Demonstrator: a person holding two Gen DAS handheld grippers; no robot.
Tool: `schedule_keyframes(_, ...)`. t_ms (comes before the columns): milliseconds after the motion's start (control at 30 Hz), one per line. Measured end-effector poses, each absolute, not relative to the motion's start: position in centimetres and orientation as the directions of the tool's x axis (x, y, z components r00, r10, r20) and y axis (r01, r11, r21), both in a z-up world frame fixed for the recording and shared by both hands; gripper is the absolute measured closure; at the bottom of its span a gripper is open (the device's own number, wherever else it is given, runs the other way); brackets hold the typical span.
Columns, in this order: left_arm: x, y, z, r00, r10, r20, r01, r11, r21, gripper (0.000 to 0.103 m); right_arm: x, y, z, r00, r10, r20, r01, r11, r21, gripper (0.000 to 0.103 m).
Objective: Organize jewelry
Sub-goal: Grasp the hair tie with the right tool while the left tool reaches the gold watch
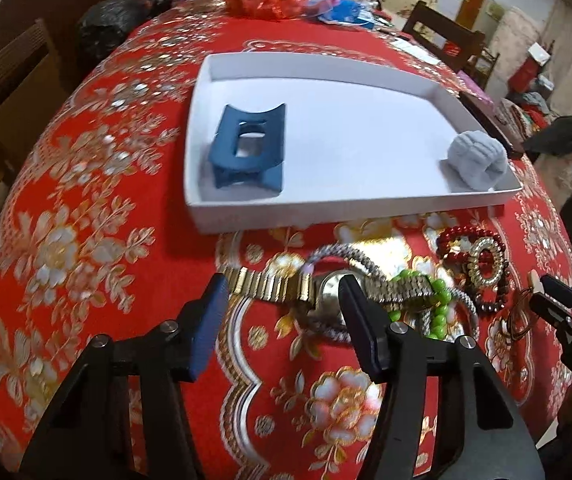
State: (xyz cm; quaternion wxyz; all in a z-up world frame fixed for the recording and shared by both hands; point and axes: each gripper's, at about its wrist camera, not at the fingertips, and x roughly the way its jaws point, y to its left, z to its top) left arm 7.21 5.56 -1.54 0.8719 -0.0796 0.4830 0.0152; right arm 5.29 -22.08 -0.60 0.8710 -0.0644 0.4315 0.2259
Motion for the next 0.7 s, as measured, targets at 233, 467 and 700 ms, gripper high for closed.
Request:
schedule_keyframes(233, 7.1, 5.4, -1.4, 0.547, -0.122, -0.828, -0.07, 0.979, -0.191, 0.096, 5.3, -22.2, -0.8, 0.522, 0.334, -0.785, -0.444, 0.892, 0.085, 0.065)
schedule_keyframes(467, 5.8, 5.1, -0.1, 0.544, -0.161, -0.824, -0.037, 0.976, -0.215, 0.096, 5.5, -22.5, -0.8, 0.527, 0.332, -0.782, -0.431, 0.898, 0.091, 0.065)
schedule_keyframes(700, 4.9, 5.9, 4.8, 0.611, -0.302, -0.732, 0.05, 0.937, -0.345, 0.103, 5.7, -23.0, -0.4, 0.538, 0.337, -0.773, -0.417, 0.903, 0.103, 0.065)
